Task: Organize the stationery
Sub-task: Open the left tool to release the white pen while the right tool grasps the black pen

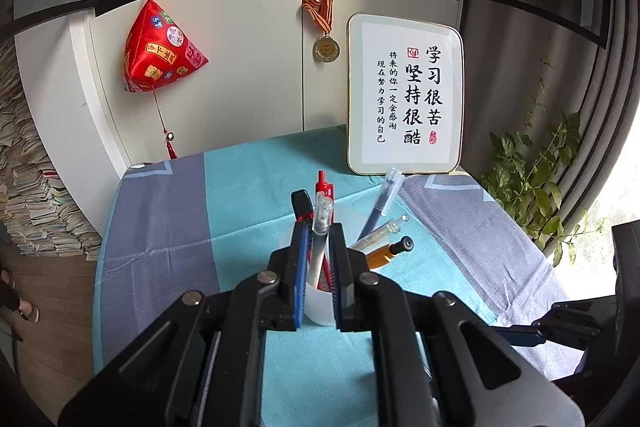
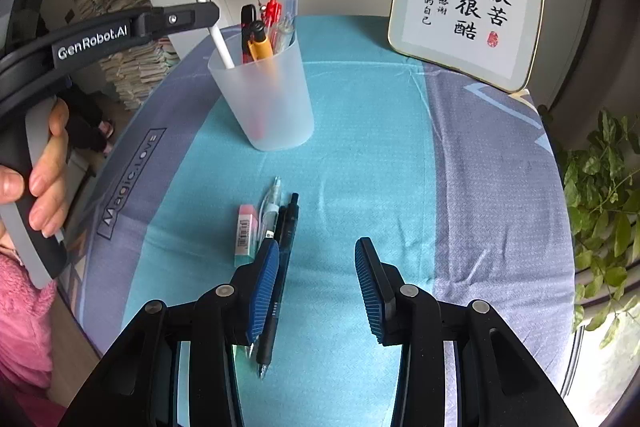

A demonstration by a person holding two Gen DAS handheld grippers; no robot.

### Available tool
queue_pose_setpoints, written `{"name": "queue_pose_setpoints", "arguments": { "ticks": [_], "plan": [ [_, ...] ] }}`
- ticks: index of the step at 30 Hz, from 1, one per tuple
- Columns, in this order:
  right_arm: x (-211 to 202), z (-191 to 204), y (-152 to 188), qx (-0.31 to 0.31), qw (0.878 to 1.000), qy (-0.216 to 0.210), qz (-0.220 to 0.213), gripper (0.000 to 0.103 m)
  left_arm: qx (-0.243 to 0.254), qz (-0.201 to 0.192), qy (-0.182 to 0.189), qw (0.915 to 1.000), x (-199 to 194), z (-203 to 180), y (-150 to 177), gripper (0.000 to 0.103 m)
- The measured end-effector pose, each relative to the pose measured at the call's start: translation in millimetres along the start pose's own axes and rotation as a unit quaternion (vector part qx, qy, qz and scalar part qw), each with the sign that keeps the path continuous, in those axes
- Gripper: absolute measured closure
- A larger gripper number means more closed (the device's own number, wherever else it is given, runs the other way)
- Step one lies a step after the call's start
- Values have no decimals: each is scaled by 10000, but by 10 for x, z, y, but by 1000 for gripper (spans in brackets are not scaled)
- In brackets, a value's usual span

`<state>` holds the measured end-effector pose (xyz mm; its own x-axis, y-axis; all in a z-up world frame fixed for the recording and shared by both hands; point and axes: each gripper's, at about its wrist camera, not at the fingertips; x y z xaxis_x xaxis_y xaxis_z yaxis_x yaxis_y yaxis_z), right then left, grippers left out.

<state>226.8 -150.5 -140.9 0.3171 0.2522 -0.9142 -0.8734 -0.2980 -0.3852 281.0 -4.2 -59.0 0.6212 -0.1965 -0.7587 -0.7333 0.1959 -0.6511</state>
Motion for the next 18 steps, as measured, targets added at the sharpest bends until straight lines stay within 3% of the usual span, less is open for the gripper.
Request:
{"name": "queue_pose_setpoints", "arguments": {
  "ticks": [1,3,4,18],
  "plan": [
    [22,18,4,-35,10000,22,42,63,-25,-4,10,10000,-12,9,12,88],
    [66,57,13,-92,9999,54,115,63,-95,-46,-5,9999,-46,31,43,70],
    [90,73,18,-121,9998,60,152,63,-121,-76,-12,9999,-69,42,61,68],
    [360,169,-12,-196,9985,265,439,63,-319,132,243,9991,-189,107,447,67]
  ]
}}
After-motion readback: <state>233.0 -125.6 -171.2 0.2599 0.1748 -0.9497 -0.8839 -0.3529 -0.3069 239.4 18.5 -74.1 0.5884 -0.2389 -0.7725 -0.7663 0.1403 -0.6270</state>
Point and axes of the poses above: each gripper's, at about its wrist camera, not at the fingertips, and x roughly the way its jaws point, z to its left, y to its underside, and after that the axes turned 11 degrees about z, right-handed
